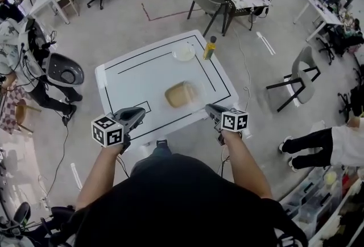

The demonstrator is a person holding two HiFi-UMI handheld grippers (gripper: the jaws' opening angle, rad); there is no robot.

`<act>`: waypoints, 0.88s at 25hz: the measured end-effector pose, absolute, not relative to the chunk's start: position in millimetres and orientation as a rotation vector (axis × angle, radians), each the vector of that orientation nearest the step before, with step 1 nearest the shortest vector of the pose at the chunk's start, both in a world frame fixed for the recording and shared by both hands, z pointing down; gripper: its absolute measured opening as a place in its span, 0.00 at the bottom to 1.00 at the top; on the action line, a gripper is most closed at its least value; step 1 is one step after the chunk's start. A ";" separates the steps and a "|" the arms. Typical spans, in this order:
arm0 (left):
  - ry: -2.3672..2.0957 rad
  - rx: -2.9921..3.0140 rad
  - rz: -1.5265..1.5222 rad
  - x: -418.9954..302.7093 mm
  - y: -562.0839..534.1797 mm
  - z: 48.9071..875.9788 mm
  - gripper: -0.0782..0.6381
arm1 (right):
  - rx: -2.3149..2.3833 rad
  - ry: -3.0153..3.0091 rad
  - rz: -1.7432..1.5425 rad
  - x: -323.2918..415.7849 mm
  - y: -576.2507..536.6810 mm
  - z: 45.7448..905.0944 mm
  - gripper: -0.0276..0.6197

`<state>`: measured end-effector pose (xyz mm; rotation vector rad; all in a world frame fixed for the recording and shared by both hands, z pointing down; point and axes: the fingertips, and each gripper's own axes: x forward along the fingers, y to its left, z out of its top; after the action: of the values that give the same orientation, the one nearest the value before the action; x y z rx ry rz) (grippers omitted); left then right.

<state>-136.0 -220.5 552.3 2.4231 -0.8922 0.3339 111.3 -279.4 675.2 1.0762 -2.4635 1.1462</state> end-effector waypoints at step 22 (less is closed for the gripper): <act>-0.812 2.489 0.328 -72.1 -166.6 534.7 0.15 | 1.261 -2.612 0.933 183.9 -218.1 568.4 0.11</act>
<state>-72.1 -166.6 534.7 2.4895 -0.8124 0.3282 183.9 -218.1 568.4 1.2609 -2.6124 0.9330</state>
